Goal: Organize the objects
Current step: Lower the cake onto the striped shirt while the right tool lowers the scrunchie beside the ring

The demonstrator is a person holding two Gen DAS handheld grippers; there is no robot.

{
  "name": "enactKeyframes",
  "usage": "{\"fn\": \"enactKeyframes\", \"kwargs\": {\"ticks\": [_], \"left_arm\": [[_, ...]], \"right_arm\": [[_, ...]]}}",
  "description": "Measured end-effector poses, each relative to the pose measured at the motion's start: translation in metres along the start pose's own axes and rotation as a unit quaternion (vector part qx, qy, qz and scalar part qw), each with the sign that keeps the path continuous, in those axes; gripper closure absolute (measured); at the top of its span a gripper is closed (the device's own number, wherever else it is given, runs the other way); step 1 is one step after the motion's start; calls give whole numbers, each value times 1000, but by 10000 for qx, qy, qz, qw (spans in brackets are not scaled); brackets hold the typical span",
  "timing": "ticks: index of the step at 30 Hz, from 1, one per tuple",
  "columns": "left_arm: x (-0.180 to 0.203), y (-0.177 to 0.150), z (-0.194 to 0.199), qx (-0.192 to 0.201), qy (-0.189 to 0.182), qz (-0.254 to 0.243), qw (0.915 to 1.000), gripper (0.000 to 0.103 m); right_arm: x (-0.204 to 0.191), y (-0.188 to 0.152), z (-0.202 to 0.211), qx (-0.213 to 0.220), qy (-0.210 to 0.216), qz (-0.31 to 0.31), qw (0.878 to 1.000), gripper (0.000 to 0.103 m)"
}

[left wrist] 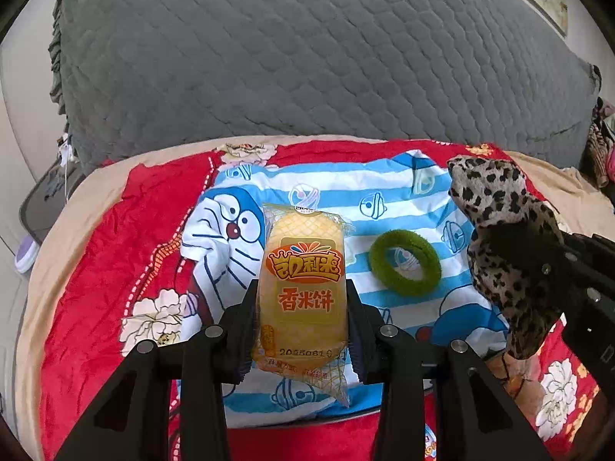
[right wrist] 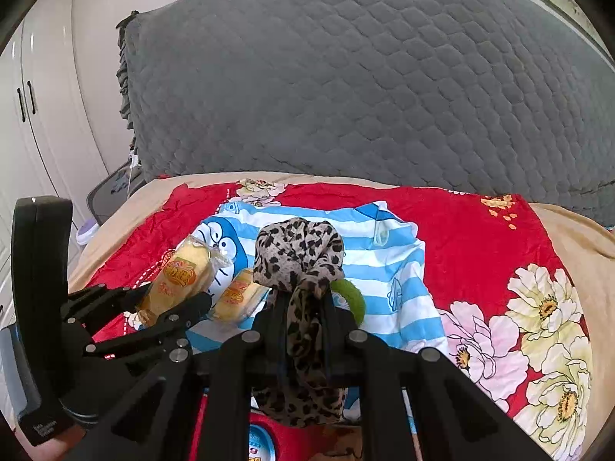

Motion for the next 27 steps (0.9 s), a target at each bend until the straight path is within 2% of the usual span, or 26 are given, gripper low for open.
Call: {"fn": "enactKeyframes", "kwargs": {"ticks": [27], "left_arm": [[10, -14, -42, -163, 17, 18, 9999, 63]], "right_arm": [[11, -18, -50, -356, -14, -67, 9993, 89]]}}
Point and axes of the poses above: each gripper's, at about its wrist camera, not at the fingertips, and z roughly against the way its jaws point, x to its right, y to its top, the point moved 7 cm from there along -z, roughly the way its jaws point, and after that the axes turned 4 degrees about y, right-handed, at the moved point
